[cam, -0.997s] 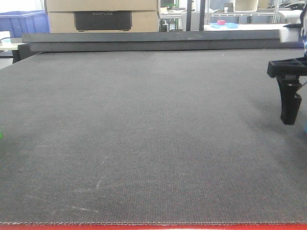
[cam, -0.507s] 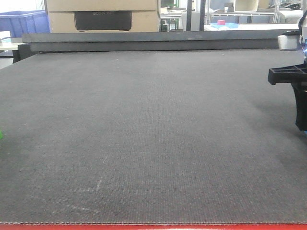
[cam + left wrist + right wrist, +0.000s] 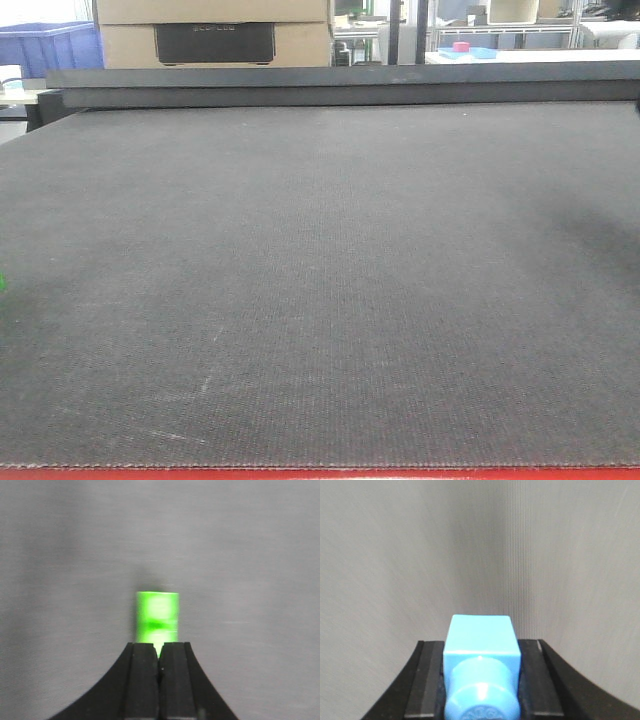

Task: Grab block from conveyor and place in blue bin
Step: 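Close the right gripper around the light blue block, then close the left gripper around the bright green block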

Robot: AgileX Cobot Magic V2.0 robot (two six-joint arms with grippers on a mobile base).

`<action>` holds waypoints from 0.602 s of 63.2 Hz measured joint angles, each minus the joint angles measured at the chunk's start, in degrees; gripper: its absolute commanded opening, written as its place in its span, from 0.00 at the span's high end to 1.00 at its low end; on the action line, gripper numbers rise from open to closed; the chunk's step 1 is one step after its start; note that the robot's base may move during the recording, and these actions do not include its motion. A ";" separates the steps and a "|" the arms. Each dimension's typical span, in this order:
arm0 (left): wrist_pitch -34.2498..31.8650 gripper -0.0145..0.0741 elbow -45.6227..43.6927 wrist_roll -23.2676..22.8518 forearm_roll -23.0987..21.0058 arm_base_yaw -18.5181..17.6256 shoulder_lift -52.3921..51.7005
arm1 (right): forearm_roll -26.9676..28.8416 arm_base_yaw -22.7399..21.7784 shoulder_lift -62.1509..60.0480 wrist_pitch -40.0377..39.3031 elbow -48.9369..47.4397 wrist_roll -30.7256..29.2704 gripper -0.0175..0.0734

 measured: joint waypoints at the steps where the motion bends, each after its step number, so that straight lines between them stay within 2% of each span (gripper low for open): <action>1: 0.15 0.96 0.00 -0.16 0.45 -0.22 0.00 | 0.00 0.00 -0.34 -0.29 0.00 0.00 0.99; 12: 0.56 0.96 -0.24 -2.34 1.89 -4.53 2.05 | 0.00 0.00 -1.71 -1.03 0.00 -0.09 0.99; 25: 0.56 0.95 -0.24 -2.81 2.33 -5.39 6.44 | 0.00 0.00 -1.71 -0.16 0.00 -0.09 0.99; 29: 0.56 0.91 -0.24 -2.81 3.12 -5.39 7.77 | 0.00 0.00 -1.71 0.09 0.00 -0.09 0.99; 38: 0.42 0.70 0.44 -2.95 4.19 -5.39 9.83 | 0.00 0.00 -1.71 0.45 0.00 -0.12 0.99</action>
